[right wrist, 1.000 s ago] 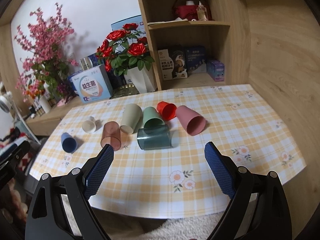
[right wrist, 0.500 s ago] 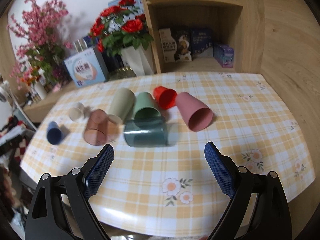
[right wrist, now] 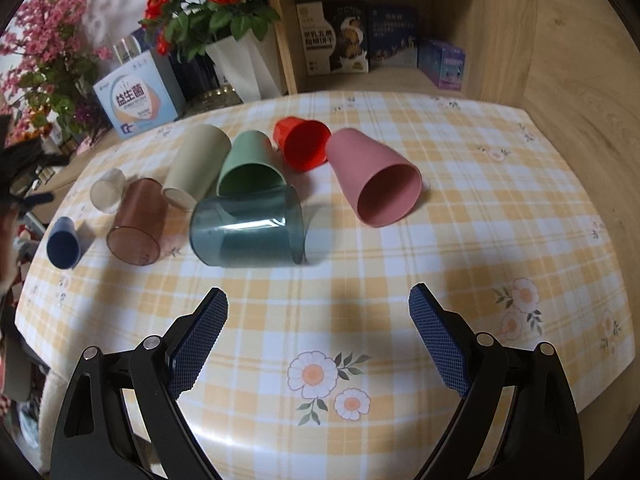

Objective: Flip cup upside down
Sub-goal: 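Move the left tool down to the small white cup and close on it, then lift the white cup with the left tool and turn it upright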

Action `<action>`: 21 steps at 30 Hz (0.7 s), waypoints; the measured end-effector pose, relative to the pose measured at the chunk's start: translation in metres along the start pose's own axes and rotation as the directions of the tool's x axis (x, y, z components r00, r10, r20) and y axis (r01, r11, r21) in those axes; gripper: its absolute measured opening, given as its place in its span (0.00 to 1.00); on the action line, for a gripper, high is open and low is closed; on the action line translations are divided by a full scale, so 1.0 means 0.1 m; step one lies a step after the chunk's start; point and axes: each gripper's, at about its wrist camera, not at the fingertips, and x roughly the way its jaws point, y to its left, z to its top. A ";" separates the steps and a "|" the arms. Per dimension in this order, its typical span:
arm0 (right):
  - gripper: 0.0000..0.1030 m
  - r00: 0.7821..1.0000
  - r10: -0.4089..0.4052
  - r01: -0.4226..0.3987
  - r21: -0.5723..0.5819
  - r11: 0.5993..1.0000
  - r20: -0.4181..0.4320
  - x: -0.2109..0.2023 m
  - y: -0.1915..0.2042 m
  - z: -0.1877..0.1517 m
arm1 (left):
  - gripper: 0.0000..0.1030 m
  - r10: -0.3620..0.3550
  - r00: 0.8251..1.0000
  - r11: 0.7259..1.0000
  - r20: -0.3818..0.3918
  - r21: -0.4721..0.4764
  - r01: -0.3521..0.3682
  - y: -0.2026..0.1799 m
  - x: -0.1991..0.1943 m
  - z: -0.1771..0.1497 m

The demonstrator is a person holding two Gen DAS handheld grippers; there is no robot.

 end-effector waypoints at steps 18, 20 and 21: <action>0.87 0.996 0.040 -0.038 0.031 0.999 -0.081 0.42 -0.10 0.05 | 0.65 0.126 0.964 0.986 -0.233 -0.076 -0.147 0.25 1.20 0.43; 0.87 0.996 0.043 -0.041 0.028 0.999 -0.083 0.42 -0.09 0.03 | 0.58 0.099 0.964 0.988 -0.246 -0.091 -0.125 0.25 1.23 0.40; 0.87 0.996 0.044 -0.041 0.035 0.999 -0.083 0.42 -0.10 0.04 | 0.55 0.097 0.963 0.989 -0.250 -0.087 -0.122 0.24 1.23 0.38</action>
